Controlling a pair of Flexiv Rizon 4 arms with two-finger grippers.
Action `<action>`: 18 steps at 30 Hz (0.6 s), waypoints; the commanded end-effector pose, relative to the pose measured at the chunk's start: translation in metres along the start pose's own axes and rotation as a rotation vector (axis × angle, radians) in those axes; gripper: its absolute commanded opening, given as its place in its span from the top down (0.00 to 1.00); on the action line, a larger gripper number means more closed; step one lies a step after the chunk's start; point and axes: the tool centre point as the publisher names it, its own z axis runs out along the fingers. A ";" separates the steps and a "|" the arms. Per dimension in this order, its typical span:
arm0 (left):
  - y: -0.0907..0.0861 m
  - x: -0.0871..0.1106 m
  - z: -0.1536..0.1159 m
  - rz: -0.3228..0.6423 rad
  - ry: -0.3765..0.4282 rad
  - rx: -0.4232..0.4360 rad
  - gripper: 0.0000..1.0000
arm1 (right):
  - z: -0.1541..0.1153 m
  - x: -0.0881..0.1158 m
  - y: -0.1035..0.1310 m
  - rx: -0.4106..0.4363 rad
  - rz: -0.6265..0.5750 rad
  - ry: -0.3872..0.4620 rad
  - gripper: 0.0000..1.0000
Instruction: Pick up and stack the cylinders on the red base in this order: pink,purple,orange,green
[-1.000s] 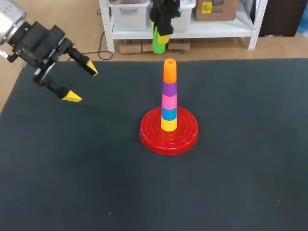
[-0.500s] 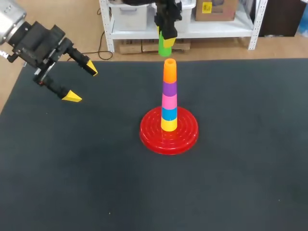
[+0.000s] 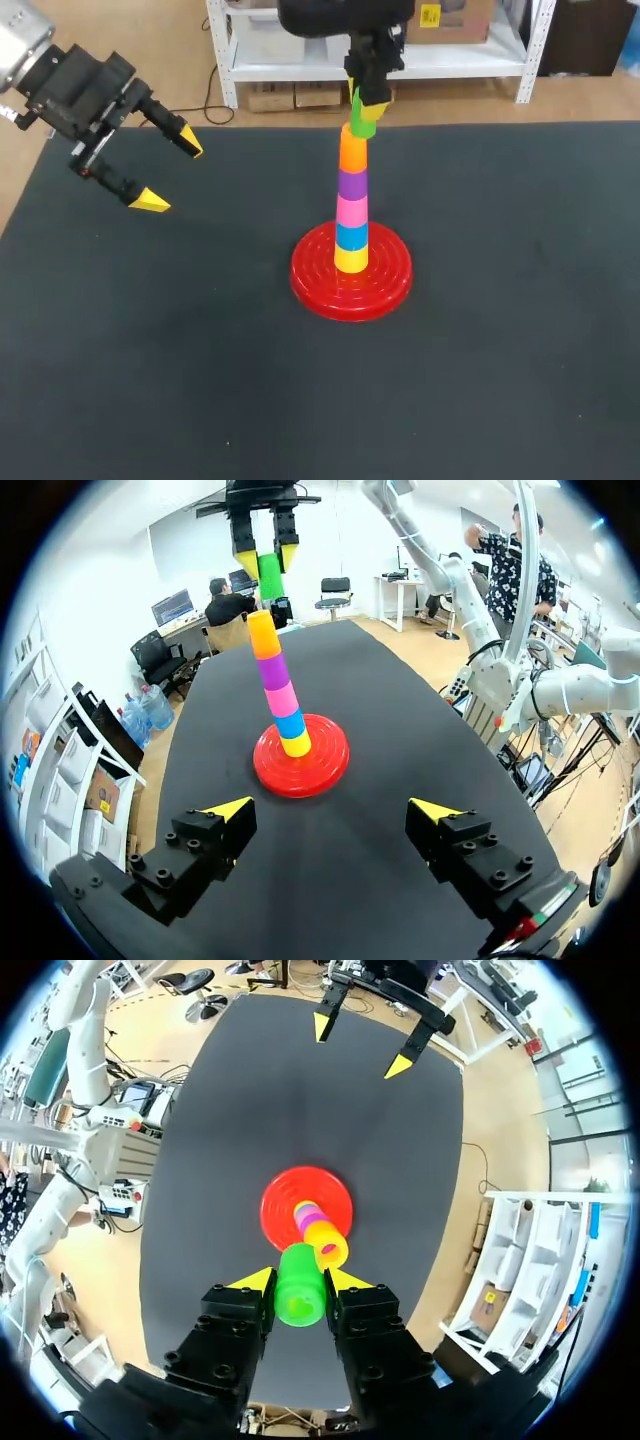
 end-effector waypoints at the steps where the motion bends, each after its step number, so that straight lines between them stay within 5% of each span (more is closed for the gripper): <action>1: -0.001 0.001 0.001 0.002 0.000 -0.003 0.00 | 0.004 0.003 0.000 0.009 0.006 -0.009 1.00; 18: -0.001 0.001 0.001 0.002 0.000 -0.003 0.00 | 0.011 -0.001 -0.017 0.022 0.028 -0.017 1.00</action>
